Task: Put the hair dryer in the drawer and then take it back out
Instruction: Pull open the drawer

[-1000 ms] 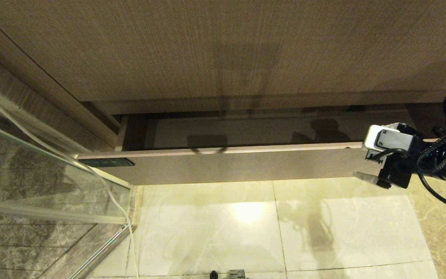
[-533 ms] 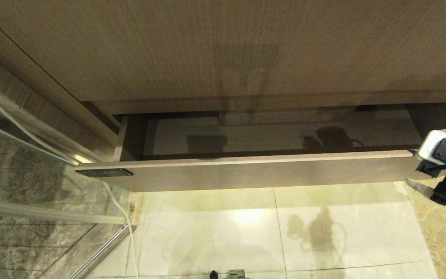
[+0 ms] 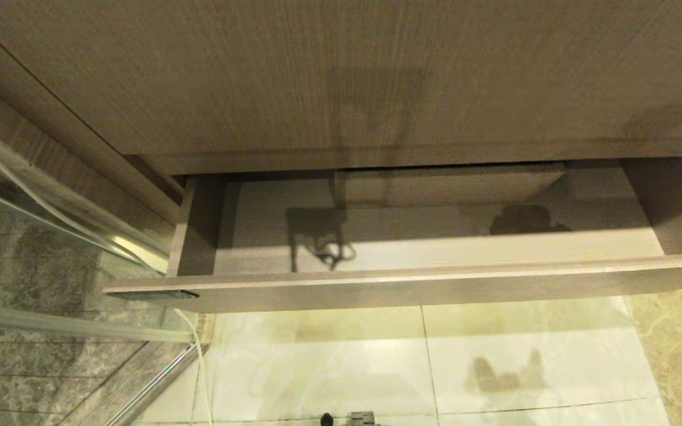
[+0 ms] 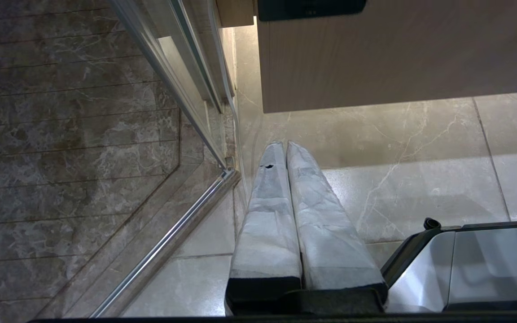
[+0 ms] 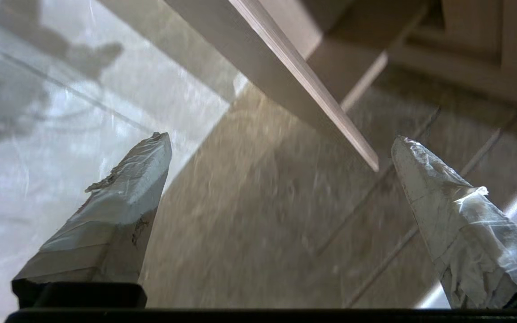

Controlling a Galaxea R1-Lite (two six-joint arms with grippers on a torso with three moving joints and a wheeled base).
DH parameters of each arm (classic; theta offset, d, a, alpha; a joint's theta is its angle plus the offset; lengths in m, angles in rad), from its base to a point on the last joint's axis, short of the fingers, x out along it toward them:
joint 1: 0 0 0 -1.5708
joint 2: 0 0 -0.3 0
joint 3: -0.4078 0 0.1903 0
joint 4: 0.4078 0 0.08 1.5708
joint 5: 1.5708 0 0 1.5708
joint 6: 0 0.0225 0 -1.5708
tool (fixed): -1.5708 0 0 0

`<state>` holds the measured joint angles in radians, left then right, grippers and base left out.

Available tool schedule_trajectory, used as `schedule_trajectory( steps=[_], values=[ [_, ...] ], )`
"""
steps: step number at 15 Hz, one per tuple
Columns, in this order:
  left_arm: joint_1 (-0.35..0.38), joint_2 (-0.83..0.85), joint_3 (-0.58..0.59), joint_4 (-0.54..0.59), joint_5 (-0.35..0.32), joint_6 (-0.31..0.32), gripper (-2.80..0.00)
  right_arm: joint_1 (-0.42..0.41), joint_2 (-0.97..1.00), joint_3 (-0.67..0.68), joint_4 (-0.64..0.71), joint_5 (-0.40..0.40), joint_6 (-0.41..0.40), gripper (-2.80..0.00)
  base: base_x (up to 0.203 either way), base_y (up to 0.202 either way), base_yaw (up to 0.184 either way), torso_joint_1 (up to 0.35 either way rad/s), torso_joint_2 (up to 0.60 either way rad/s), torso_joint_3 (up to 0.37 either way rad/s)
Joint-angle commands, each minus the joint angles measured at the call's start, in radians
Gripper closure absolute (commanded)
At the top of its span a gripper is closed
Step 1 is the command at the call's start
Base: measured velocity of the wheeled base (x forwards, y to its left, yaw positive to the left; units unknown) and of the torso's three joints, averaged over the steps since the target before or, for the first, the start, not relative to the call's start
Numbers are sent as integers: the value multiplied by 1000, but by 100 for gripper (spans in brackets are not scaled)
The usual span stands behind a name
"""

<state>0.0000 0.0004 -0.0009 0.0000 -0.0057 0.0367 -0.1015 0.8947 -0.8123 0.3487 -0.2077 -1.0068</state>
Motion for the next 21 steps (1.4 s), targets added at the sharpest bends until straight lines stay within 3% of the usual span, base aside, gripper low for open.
schedule_trajectory(
  steps=[1,6,20,21],
  values=[
    [0,0,1,0,0,0,0,-44,-55,-15,21,-2,-6,-280,0,0,0,0,0,0],
    [0,0,1,0,0,-1,0,-149,-93,-38,55,0,-13,-280,0,0,0,0,0,0],
    [0,0,-1,0,0,0,0,-150,-80,-47,54,3,6,-280,0,0,0,0,0,0],
    [0,0,-1,0,0,0,0,-150,-80,-51,59,8,12,0,0,0,0,0,0,0]
  ],
)
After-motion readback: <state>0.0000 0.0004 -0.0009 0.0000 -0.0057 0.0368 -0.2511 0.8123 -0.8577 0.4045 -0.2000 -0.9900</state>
